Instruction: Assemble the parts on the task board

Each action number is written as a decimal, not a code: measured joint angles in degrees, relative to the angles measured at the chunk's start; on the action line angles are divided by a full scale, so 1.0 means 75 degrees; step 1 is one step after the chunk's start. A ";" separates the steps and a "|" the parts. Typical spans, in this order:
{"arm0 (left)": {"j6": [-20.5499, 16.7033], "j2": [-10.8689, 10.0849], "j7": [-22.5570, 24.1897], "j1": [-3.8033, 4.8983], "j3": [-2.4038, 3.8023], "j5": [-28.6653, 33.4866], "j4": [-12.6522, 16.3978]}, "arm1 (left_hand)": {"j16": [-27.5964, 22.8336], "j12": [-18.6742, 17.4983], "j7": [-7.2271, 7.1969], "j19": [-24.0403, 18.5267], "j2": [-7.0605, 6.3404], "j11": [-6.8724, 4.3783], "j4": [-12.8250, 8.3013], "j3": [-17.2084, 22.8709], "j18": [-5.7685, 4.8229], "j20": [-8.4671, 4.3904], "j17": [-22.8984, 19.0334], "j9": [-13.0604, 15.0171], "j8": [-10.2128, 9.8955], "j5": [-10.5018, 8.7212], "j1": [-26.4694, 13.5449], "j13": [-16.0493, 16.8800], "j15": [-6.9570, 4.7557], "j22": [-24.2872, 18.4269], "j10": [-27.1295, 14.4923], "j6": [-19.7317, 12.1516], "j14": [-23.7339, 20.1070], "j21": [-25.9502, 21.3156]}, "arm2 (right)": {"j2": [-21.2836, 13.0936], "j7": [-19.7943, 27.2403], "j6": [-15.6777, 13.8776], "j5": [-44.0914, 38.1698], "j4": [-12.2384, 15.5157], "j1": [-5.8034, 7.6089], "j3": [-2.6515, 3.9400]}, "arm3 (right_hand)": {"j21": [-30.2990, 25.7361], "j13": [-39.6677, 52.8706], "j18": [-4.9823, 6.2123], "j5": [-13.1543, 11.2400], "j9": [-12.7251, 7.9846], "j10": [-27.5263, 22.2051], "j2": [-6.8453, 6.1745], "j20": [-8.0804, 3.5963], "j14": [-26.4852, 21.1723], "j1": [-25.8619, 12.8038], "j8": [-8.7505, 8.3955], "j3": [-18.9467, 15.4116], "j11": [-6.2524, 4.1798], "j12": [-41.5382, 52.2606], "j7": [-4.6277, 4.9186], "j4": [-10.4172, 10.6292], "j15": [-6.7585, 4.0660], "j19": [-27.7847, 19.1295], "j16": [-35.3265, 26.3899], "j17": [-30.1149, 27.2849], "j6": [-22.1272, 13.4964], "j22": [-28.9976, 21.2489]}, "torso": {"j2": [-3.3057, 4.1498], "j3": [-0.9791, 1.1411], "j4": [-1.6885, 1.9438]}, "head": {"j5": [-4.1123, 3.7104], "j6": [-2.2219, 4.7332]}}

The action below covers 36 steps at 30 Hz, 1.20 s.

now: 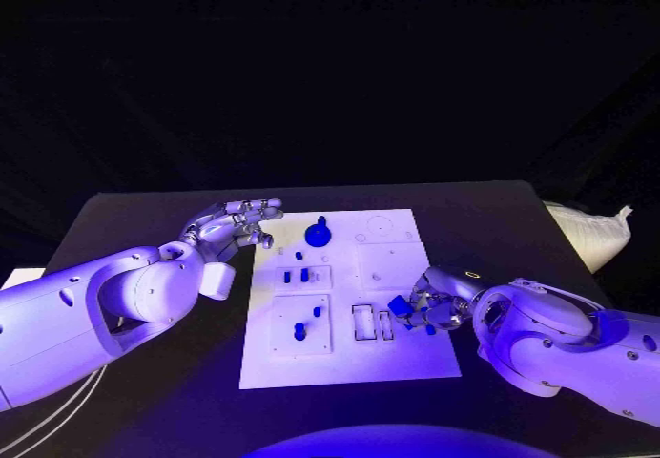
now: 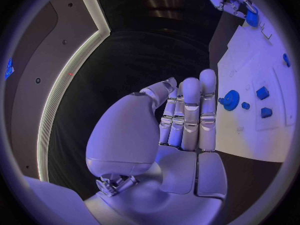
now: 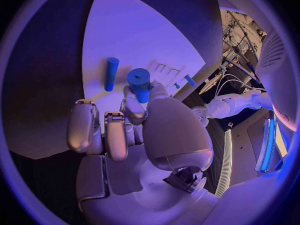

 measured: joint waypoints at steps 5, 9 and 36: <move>0.0005 0.0006 -0.0001 -0.0012 0.0000 0.0000 0.0000 | 0.0000 0.0000 0.0000 0.0000 0.0000 0.0000 0.0000 0.0000 0.0001 0.0000 0.0000 0.0000 0.0000 0.0000 0.0000 0.0000 0.0000 0.0000 0.0000 0.0000 0.0000 0.0000 | -0.0040 0.0032 -0.0322 0.0293 0.0184 0.0083 0.0043 | -0.0001 0.0033 0.0000 0.0306 0.0000 0.0014 0.0000 -0.0028 0.0000 0.0000 0.0003 -0.0011 -0.0014 0.0000 0.0000 0.0008 0.0000 0.0027 0.0000 0.0000 0.0000 0.0012 | 0.0000 -0.0003 0.0007 | -0.0024 0.0019; 0.0009 0.0008 -0.0002 -0.0016 0.0000 0.0000 0.0006 | 0.0000 0.0000 0.0000 0.0000 0.0000 0.0000 0.0000 0.0000 0.0000 0.0000 0.0000 0.0000 0.0000 0.0000 0.0000 0.0000 0.0001 0.0001 0.0000 0.0000 0.0001 0.0000 | 0.0038 0.0050 -0.0417 0.0571 0.0226 0.0101 0.0047 | -0.0002 0.0045 0.0000 0.0381 0.0000 0.0034 0.0000 -0.0028 0.0000 0.0000 0.0007 -0.0029 -0.0021 0.0000 0.0000 0.0009 0.0001 0.0027 0.0000 -0.0001 -0.0001 0.0012 | 0.0004 -0.0005 0.0011 | -0.0020 0.0034; 0.0035 0.0006 -0.0012 -0.0024 0.0000 -0.0001 0.0047 | 0.0000 0.0000 0.0000 0.0000 0.0000 0.0000 0.0000 0.0000 0.0001 0.0000 0.0001 0.0000 0.0000 0.0000 0.0000 0.0000 0.0004 0.0001 0.0000 0.0000 0.0003 0.0000 | 0.0949 -0.0087 0.0169 0.1278 -0.0146 0.0040 0.0045 | -0.0003 0.0090 -0.0001 -0.0318 0.0633 0.0110 0.0381 -0.0056 -0.0002 -0.0756 0.0246 -0.0512 -0.0083 -0.0228 -0.0080 0.0021 -0.0056 -0.0002 0.0000 0.0004 0.0081 0.0017 | 0.0017 -0.0008 0.0015 | 0.0070 -0.0016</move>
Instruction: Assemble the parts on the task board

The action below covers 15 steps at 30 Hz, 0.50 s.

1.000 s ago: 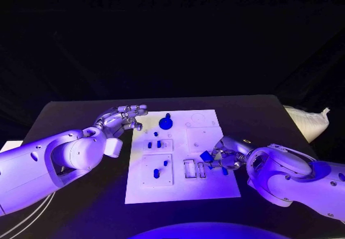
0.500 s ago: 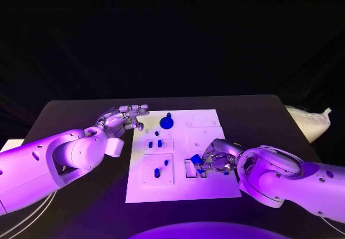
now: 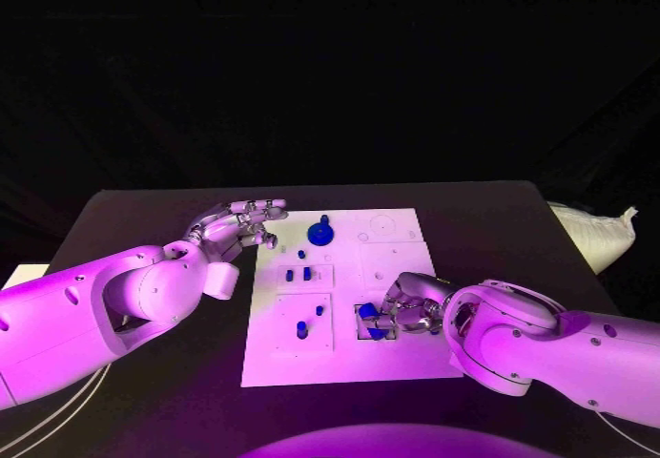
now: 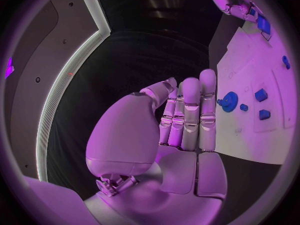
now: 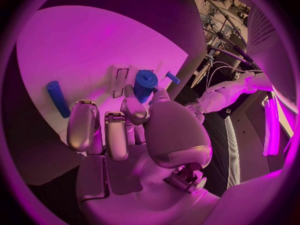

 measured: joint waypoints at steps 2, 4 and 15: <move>0.0002 0.0000 -0.0001 0.0000 0.0000 0.0000 0.0002 | 0.0000 0.0000 0.0000 0.0000 0.0000 0.0000 0.0000 0.0000 0.0000 0.0000 0.0000 0.0000 0.0000 0.0000 0.0000 0.0000 0.0001 0.0000 0.0000 0.0000 0.0000 0.0000 | 0.0023 -0.0015 0.0020 -0.0002 -0.0021 -0.0001 0.0000 | 0.0000 -0.0018 0.0000 -0.0390 0.0078 0.0014 -0.0010 0.0000 0.0000 -0.0108 0.0051 -0.0119 -0.0014 -0.0061 -0.0048 0.0000 0.0000 0.0000 0.0000 0.0000 0.0048 0.0000 | 0.0001 0.0001 0.0002 | 0.0011 -0.0007; 0.0004 -0.0003 -0.0003 -0.0001 0.0000 0.0000 0.0005 | 0.0000 0.0000 0.0000 0.0000 0.0000 0.0000 0.0000 0.0000 -0.0001 0.0000 0.0000 0.0000 0.0000 0.0000 0.0000 0.0000 0.0001 0.0000 0.0000 0.0000 0.0001 0.0000 | 0.0042 -0.0030 0.0036 -0.0017 -0.0047 -0.0002 0.0000 | 0.0000 -0.0075 0.0001 -0.1069 0.0148 0.0038 -0.0001 0.0000 0.0000 -0.0283 0.0074 -0.0282 -0.0038 -0.0177 -0.0070 -0.0004 0.0000 0.0000 0.0000 0.0000 0.0070 -0.0014 | 0.0001 0.0001 0.0005 | 0.0021 -0.0012; 0.0010 -0.0021 -0.0010 -0.0001 0.0000 0.0000 0.0014 | 0.0000 0.0045 0.0000 0.0000 0.0000 0.0028 0.0000 0.0000 0.0000 0.0000 -0.0016 0.0000 0.0031 0.0000 0.0000 0.0000 0.0010 -0.0020 -0.0028 0.0000 0.0010 -0.0058 | 0.0057 -0.0071 0.0043 -0.0210 -0.0107 -0.0002 0.0000 | -0.0031 -0.0452 0.0000 -0.2618 0.0281 -0.0080 -0.0179 -0.0027 0.0000 -0.0797 0.0059 -0.0679 -0.0017 -0.0740 -0.0038 0.0006 0.0000 -0.0027 0.0000 -0.0001 0.0038 -0.0083 | -0.0005 0.0004 -0.0012 | 0.0059 -0.0022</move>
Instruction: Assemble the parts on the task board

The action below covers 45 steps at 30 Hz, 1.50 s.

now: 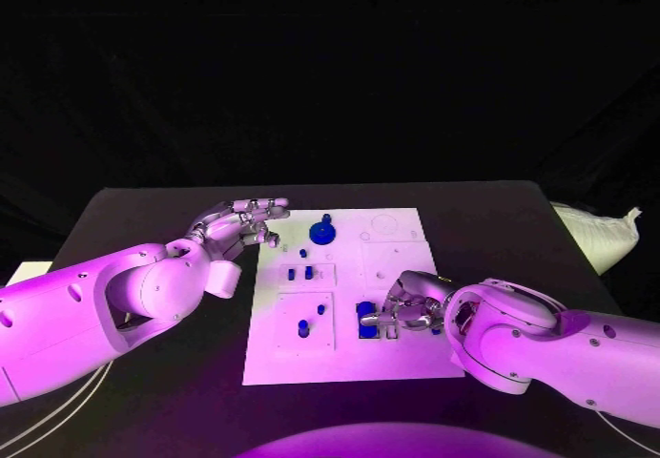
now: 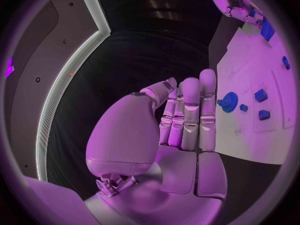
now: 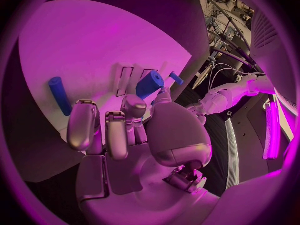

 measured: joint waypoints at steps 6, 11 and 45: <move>0.0002 -0.0009 -0.0003 0.0000 0.0000 0.0000 0.0004 | 0.0000 0.0001 0.0000 0.0000 0.0000 0.0000 0.0000 0.0000 0.0000 0.0000 0.0000 0.0000 0.0000 0.0000 0.0000 0.0000 0.0000 0.0000 0.0000 0.0000 0.0000 0.0000 | -0.0006 0.0000 0.0007 -0.0097 0.0005 0.0000 0.0001 | 0.0000 0.0000 0.0000 0.0106 0.0096 0.0000 -0.0083 0.0000 0.0000 0.0327 0.0000 0.0068 0.0000 -0.0032 0.0022 -0.0086 0.0000 0.0000 0.0000 0.0000 -0.0022 0.0000 | -0.0001 0.0001 -0.0002 | 0.0001 -0.0003; 0.0004 -0.0015 -0.0006 0.0000 0.0000 0.0000 0.0005 | 0.0000 0.0001 0.0000 0.0000 0.0000 0.0000 0.0000 0.0000 0.0000 0.0000 0.0000 0.0000 0.0000 0.0000 0.0000 0.0000 0.0000 0.0001 0.0000 0.0000 0.0001 0.0000 | -0.0005 0.0012 0.0032 -0.0186 0.0026 0.0000 0.0005 | 0.0000 0.0018 0.0000 0.0398 0.0195 0.0000 -0.0090 0.0000 0.0000 0.1208 0.0000 0.0297 0.0000 -0.0040 0.0017 -0.0406 0.0000 0.0000 0.0000 -0.0001 -0.0027 0.0000 | 0.0000 0.0005 -0.0002 | 0.0004 -0.0008; 0.0009 -0.0026 -0.0015 -0.0008 -0.0002 -0.0001 -0.0001 | 0.0000 0.0000 0.0000 0.0000 0.0000 0.0000 0.0000 0.0000 0.0001 0.0000 0.0002 0.0000 0.0000 0.0000 0.0000 0.0000 0.0001 0.0002 0.0000 0.0000 0.0001 0.0000 | -0.1587 0.0341 -0.0464 -0.0263 0.0571 0.0366 0.0047 | -0.0059 0.0206 0.0001 0.1408 0.0104 -0.0036 0.0226 0.0001 0.0000 0.2138 -0.0429 0.0385 0.0100 -0.0029 0.0200 -0.0567 0.0001 0.0000 0.0032 -0.0003 -0.0501 0.0014 | -0.0040 0.0012 -0.0064 | -0.0160 0.0010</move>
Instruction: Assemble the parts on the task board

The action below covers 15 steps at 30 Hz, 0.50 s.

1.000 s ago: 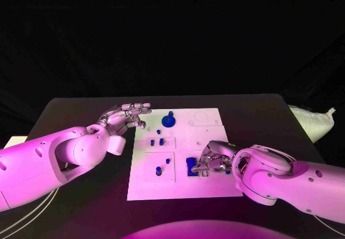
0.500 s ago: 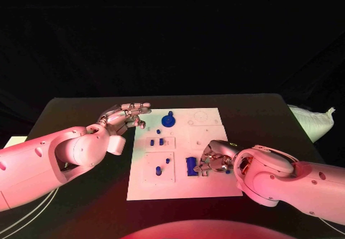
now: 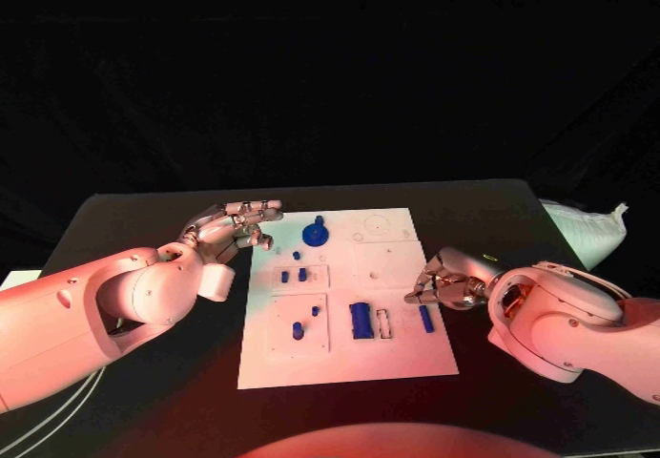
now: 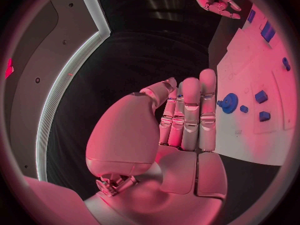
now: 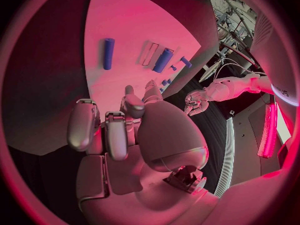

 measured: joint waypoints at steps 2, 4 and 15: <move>0.0000 0.0001 0.0000 -0.0001 0.0000 0.0000 0.0003 | 0.0000 0.0000 0.0000 0.0000 0.0000 0.0000 0.0000 0.0000 0.0000 0.0000 0.0000 0.0000 0.0000 0.0000 0.0000 0.0000 0.0000 0.0000 0.0000 0.0000 0.0000 0.0000 | -0.0093 0.0010 0.0013 -0.0058 -0.0042 0.0019 -0.0013 | 0.0000 -0.0004 -0.0001 0.0031 -0.0018 0.0002 0.0027 0.0000 0.0000 0.0027 0.0000 0.0021 0.0001 0.0000 0.0003 -0.0021 0.0000 0.0000 -0.0001 0.0000 -0.0003 0.0009 | -0.0003 0.0001 -0.0013 | -0.0029 0.0001; 0.0002 0.0004 0.0000 -0.0003 0.0000 0.0000 0.0005 | 0.0000 0.0000 0.0000 0.0000 0.0000 0.0000 0.0000 0.0000 0.0000 0.0000 0.0000 0.0000 0.0000 0.0000 0.0000 0.0000 0.0000 0.0000 0.0000 0.0000 0.0000 0.0000 | -0.0156 0.0011 0.0040 -0.0141 -0.0089 0.0028 -0.0022 | 0.0000 -0.0004 -0.0001 0.0048 -0.0028 0.0002 0.0045 0.0004 0.0000 0.0045 0.0000 0.0021 0.0001 0.0000 0.0003 -0.0021 0.0000 0.0004 -0.0001 0.0000 -0.0003 0.0024 | -0.0005 0.0004 -0.0026 | -0.0054 0.0003; 0.0009 0.0002 -0.0003 -0.0017 0.0000 0.0000 0.0011 | 0.0000 0.0000 0.0000 0.0000 0.0000 0.0000 0.0000 0.0000 0.0000 0.0000 0.0000 0.0000 0.0000 0.0000 0.0000 0.0000 0.0000 0.0001 0.0000 0.0000 0.0000 0.0000 | -0.0201 -0.0129 0.0564 -0.0716 -0.0340 -0.0040 -0.0108 | -0.0044 -0.0164 0.0000 0.0086 -0.0068 -0.0039 0.0043 0.0071 0.0029 0.0043 -0.0030 -0.0063 0.0043 -0.0268 0.0005 0.0063 0.0029 -0.0014 -0.0002 -0.0001 0.0132 -0.0065 | -0.0007 0.0011 -0.0031 | -0.0193 0.0000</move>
